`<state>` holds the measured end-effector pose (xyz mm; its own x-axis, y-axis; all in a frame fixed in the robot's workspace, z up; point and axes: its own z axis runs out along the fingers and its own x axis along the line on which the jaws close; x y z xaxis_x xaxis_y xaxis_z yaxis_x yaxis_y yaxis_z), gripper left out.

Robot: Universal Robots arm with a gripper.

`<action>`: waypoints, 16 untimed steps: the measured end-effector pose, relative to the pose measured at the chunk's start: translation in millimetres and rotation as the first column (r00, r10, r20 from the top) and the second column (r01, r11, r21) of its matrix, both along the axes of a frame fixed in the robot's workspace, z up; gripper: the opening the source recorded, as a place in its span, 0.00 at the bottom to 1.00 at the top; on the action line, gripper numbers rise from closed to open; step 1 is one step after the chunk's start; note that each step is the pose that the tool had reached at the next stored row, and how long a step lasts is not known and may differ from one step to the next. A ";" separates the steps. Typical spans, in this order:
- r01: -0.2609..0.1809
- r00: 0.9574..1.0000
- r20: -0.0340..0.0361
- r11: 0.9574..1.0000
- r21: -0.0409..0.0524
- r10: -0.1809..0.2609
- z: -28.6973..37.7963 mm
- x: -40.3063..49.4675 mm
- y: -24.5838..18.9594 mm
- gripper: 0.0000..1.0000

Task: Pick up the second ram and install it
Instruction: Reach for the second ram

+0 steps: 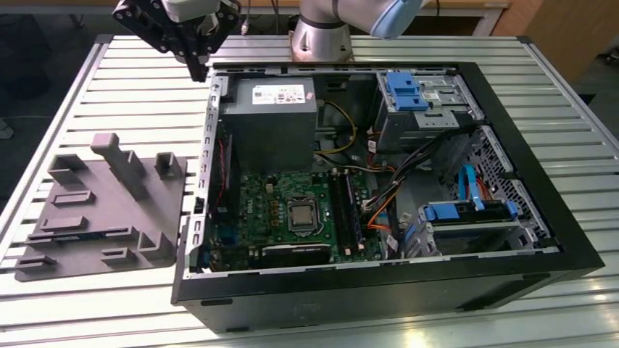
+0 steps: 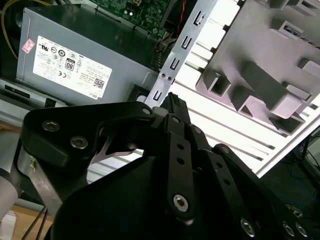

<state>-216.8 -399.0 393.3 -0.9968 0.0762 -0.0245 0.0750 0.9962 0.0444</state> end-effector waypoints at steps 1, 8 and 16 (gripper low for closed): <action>0.000 1.000 0.000 1.000 0.000 0.000 0.0 -0.4 0.0 0.11; 0.000 1.000 0.000 1.000 0.000 0.000 0.0 -3.2 0.0 0.11; 0.000 1.000 0.000 1.000 0.000 0.000 0.0 -6.4 0.0 0.11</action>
